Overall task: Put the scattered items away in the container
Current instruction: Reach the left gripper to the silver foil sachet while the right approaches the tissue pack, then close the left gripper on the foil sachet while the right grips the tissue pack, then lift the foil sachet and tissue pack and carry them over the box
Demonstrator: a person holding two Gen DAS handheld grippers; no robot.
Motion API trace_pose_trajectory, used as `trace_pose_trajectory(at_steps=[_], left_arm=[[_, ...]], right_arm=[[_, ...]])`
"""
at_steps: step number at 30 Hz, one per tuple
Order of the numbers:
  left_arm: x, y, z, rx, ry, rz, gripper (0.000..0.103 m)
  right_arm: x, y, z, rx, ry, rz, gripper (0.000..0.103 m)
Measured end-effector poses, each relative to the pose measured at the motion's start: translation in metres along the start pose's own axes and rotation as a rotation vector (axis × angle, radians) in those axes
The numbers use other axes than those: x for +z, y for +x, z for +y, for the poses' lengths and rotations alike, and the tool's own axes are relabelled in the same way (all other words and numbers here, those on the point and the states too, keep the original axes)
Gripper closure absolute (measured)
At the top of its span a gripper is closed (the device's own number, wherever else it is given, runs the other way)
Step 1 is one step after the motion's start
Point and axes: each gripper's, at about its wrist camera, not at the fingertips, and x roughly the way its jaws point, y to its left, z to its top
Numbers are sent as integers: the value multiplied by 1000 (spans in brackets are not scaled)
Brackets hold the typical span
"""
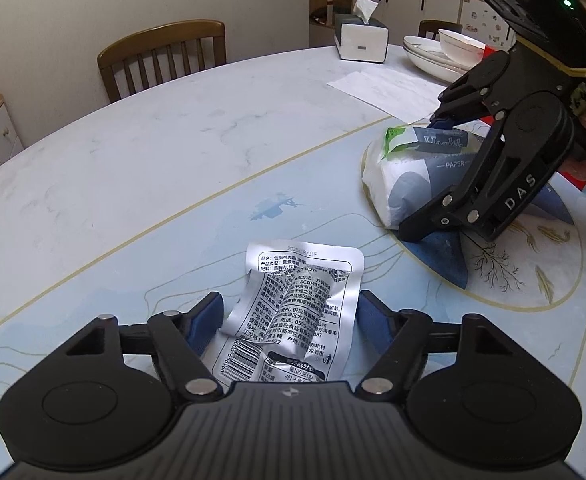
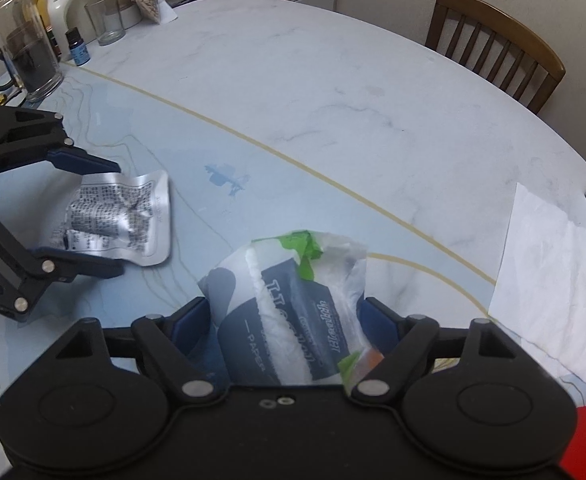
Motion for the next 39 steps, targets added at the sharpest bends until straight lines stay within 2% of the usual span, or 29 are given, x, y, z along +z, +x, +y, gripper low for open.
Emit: trace_pose_trajectory(at_steps=[9,14,22,30,39], left_arm=[[-6,-6,-20,25,-43,11,32],[-13,-13,-35,42,-91,11,32],[-24,-26,-56,45,-169,9,33],[-31,-39,-74,45,-227,12,33],[-22,-63,-100,42,-288,-22,33]], right_arm=[[-9,-10,15,-41,14,8,43],[-21,-19,20,-49,44,11,51],[-48,-40,25,-50,131,8,57],[-78,-63,33,-9,194,6,60],[-98,-98,35,22,218,-27,62]])
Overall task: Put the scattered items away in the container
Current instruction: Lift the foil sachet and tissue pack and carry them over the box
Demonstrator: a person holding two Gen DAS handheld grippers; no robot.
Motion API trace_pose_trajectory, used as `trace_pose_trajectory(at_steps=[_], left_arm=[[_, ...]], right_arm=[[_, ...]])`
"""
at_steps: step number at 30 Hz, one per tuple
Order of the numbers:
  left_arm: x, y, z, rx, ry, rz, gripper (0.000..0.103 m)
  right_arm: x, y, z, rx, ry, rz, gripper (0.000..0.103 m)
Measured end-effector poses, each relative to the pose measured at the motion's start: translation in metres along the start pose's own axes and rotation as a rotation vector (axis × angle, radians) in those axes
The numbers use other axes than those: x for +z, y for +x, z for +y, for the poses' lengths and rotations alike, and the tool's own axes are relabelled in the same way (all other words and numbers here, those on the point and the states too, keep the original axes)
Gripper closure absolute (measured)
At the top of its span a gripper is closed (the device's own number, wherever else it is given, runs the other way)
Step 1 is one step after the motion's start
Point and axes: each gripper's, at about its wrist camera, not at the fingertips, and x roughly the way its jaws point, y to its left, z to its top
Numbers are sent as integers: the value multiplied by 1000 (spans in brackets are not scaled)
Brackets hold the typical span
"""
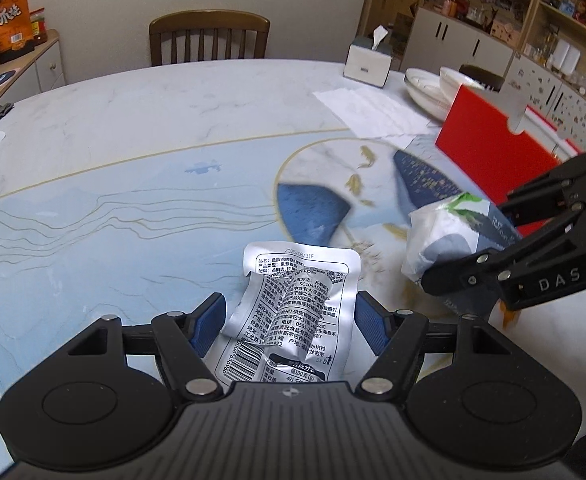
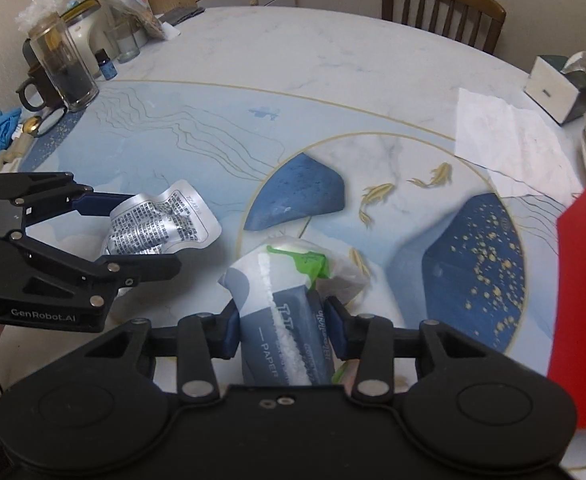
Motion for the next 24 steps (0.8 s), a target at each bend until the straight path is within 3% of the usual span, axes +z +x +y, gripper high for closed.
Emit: trace_pose_trajectory(at_steps=[10,24], left_arm=[[25,-21,-41,-20,-29,-39,33],[72,-26,-114,-68,35,-84,33]], right_arm=[[-2,-54,-25,16,42,-76,63],[-7,-122,-99,-36,101,-188,63]])
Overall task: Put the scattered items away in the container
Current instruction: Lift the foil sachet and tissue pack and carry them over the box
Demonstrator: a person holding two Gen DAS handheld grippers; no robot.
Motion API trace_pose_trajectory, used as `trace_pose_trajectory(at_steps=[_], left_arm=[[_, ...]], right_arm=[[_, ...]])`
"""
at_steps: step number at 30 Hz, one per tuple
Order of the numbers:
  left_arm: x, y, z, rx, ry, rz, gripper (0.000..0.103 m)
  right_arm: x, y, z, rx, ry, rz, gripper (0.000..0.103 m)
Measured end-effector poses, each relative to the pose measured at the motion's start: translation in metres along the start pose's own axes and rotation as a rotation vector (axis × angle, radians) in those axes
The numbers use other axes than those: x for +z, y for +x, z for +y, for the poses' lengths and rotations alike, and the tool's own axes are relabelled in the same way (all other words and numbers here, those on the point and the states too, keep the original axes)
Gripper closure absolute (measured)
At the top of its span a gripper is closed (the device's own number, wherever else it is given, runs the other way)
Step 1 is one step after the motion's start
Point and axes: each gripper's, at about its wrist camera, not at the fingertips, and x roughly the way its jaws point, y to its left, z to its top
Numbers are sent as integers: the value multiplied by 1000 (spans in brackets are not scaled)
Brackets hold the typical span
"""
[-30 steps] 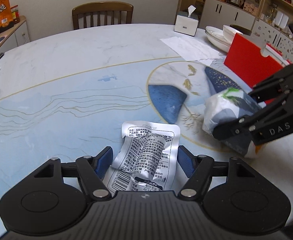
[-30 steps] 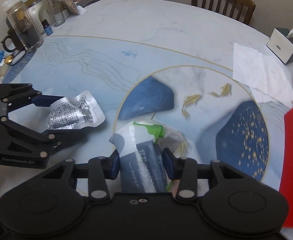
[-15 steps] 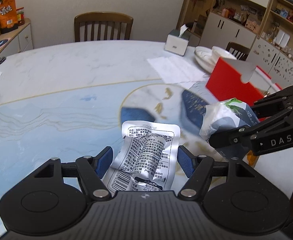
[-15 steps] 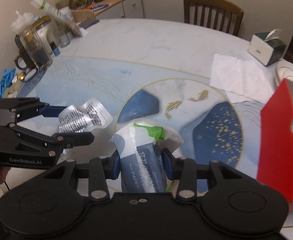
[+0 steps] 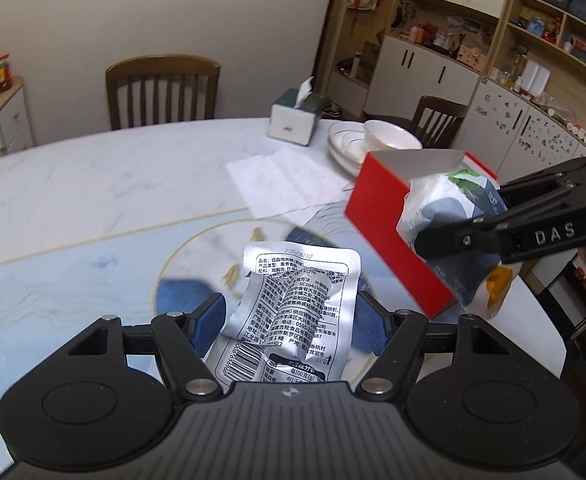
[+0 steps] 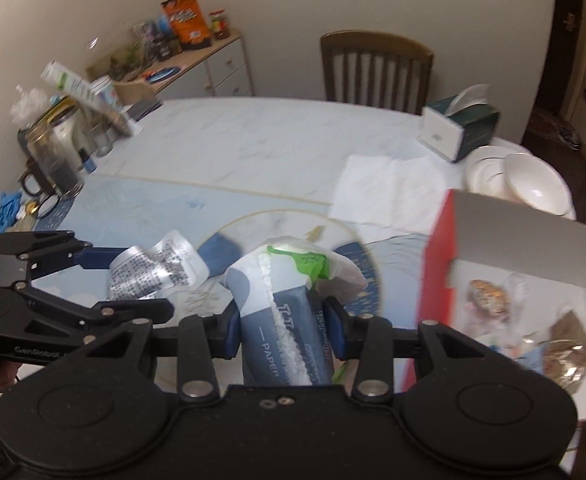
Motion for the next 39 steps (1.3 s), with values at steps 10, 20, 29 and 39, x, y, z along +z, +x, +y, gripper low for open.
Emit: trace_pose_trajectory(at_steps=[10,20,29,39], left_arm=[[32,19,-52,-12,84,-25,33],[64,55,-109,-57,182,-34,33],[91,97,-166,-87,303,-26,33],[95,149,-211,-99,393,35,33]], right_arm=[[-4,-23,-62,-63,52,-59,63],[-20,-39,-132,-153,126,-87,63],[-25,-51,-192,-246,174,-101,63],[-23,-36,-241,-278,213,-89,63]])
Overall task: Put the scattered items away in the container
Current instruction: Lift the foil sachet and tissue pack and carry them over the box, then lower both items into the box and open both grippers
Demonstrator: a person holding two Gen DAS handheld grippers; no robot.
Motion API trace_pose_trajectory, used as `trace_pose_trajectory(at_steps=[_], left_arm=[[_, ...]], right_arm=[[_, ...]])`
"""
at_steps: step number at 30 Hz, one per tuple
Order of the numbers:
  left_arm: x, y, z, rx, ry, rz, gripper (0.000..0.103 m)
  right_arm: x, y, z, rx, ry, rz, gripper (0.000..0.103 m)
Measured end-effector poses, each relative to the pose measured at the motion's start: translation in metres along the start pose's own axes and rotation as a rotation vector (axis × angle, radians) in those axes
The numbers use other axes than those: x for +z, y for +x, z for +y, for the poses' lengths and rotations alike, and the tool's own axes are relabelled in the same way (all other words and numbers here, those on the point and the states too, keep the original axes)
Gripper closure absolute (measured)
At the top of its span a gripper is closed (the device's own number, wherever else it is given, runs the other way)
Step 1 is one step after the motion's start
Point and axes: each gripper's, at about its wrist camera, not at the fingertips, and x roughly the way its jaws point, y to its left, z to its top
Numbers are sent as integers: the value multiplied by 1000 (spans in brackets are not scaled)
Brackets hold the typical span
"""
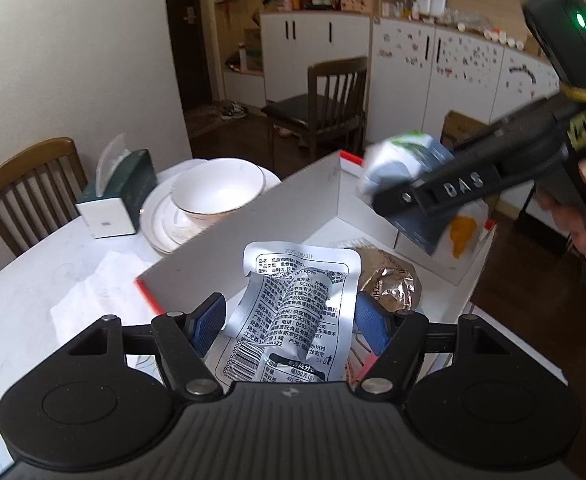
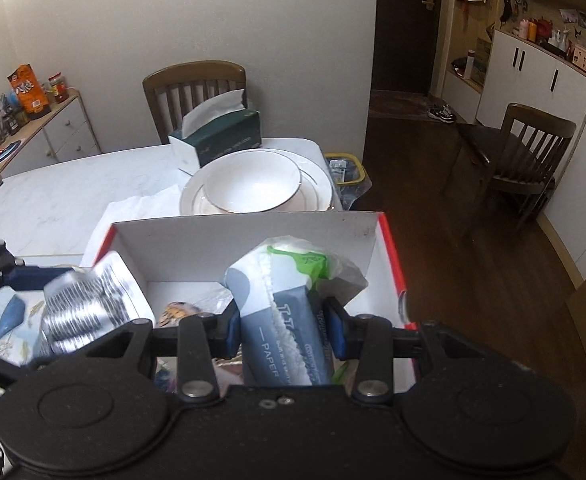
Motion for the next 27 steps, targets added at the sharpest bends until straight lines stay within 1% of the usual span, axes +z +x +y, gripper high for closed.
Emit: trace_pose_trajectory(at_steps=[8,11,14,17,23,27], left_arm=[[7,45,-1,35,1,102,33],[8,57,-2,47,21,132,33],[6,66,-3,50,33,157,33],[4,74,-1,47,22,180,33],[1,83,0,36,18,207,33],[-2,88,-2,37,30,227,33]], right_arm=[[13,34,-11,9,-21,41,63],[15,47,-14,18,-35,61,63],[17,59,-13,24,-57,80,63],[18,69,-9,31,-85,101,63],[16,84,-3,43,-125,130,63],[10,92,9,55,-189,152,63]])
